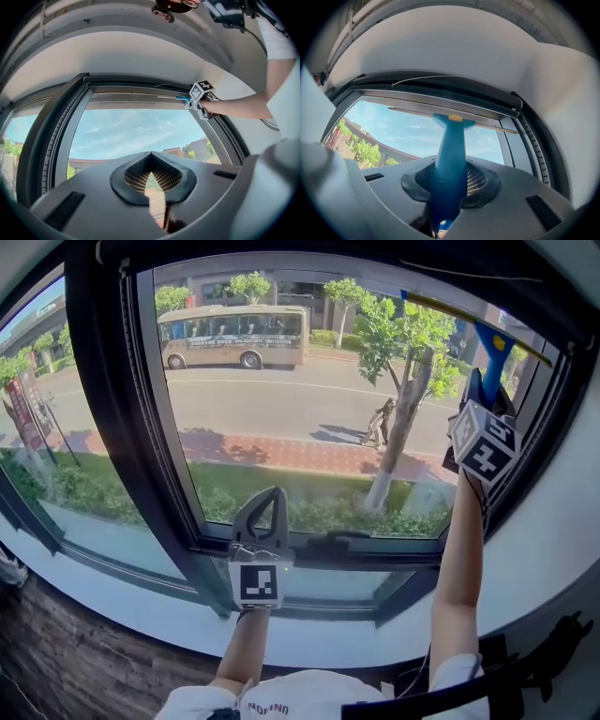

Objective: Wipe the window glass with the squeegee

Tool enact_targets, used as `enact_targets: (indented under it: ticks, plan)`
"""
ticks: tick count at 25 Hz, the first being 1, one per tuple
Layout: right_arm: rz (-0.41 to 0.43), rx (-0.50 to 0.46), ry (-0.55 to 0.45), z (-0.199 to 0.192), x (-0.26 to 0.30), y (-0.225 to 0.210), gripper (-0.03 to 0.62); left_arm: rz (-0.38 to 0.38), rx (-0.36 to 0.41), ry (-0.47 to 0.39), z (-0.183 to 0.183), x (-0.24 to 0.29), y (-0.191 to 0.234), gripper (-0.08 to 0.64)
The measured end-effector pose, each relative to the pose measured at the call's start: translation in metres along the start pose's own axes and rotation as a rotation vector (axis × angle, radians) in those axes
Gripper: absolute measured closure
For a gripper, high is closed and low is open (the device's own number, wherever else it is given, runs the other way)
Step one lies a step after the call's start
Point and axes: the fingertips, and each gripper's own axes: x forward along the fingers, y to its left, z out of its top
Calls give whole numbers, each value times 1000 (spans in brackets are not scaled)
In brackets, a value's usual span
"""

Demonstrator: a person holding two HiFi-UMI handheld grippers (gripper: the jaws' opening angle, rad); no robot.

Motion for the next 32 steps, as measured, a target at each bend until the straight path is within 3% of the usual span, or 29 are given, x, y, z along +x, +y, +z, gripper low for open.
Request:
enact_targets:
  ticks: [4,10,14,22,32]
  plan:
    - [-3,-35,6,-2,12,-2,488,-28,-22,6,9,29,-4,557]
    - [1,-39,1,-4,19,-2,488,-107,37,-138,87,109,-17,557]
    - [20,-11,17,-6,30,-5,488,-137,37,-193,118,141,-28,557]
    - [31,-32,34,-15,33,-6,488,-180,70,-191,120,151,-57,557]
    - [35,-43,47,-36,19,-4,488,-191,49,-193,116,141,-55,557]
